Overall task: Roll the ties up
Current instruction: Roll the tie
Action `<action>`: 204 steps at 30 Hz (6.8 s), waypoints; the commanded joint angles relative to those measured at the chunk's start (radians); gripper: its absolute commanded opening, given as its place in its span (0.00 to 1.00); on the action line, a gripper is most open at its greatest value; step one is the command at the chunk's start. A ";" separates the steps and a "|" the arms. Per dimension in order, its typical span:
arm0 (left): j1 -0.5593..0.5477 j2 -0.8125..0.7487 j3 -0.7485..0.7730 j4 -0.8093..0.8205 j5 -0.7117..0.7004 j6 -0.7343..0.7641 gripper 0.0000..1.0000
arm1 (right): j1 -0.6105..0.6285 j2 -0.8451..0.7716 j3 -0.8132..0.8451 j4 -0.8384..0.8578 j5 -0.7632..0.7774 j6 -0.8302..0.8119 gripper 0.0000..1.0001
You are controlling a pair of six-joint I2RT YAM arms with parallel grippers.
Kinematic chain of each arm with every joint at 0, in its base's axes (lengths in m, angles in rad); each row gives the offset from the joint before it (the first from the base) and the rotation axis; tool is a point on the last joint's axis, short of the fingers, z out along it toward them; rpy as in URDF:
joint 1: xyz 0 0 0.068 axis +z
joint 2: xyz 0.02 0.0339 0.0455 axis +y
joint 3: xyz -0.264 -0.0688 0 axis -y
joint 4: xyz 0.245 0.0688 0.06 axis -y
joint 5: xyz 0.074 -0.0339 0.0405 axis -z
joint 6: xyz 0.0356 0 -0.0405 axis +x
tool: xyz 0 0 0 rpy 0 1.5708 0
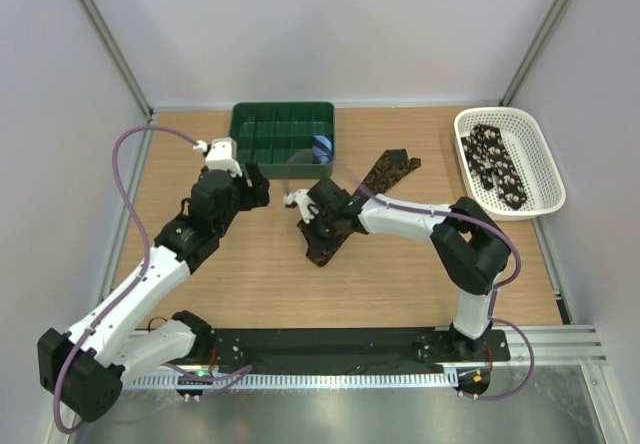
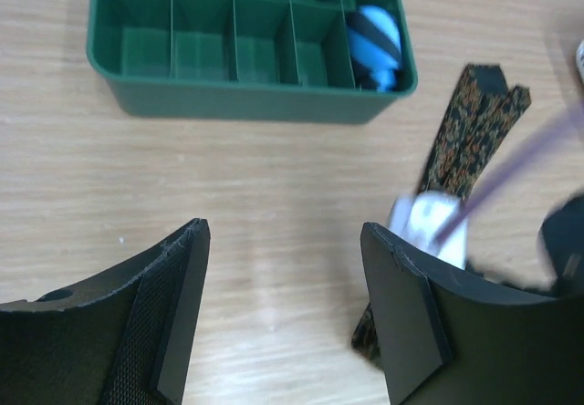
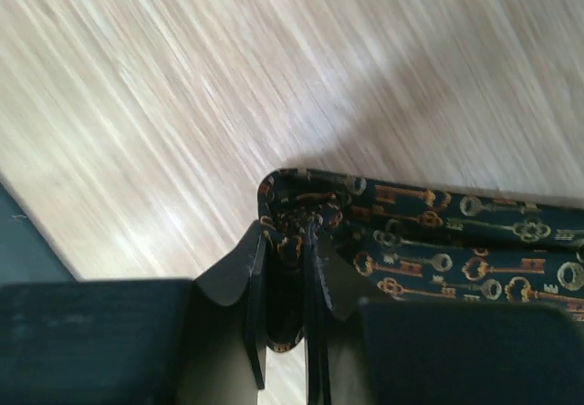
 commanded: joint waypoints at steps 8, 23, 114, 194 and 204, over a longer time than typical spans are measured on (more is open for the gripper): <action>-0.024 -0.108 -0.307 0.251 0.137 -0.037 0.71 | -0.196 0.088 -0.054 0.134 -0.493 0.197 0.01; -0.283 0.178 -0.324 0.484 0.273 0.286 0.83 | -0.264 0.143 -0.144 0.375 -0.669 0.335 0.01; -0.329 0.686 -0.100 0.296 0.476 0.462 0.36 | -0.319 0.123 -0.316 0.435 -0.416 0.407 0.30; -0.335 0.611 -0.034 0.234 0.422 0.485 0.89 | -0.359 0.145 -0.367 0.551 -0.614 0.415 0.16; -0.334 0.694 0.012 0.217 0.462 0.485 0.56 | -0.360 0.140 -0.365 0.550 -0.612 0.415 0.19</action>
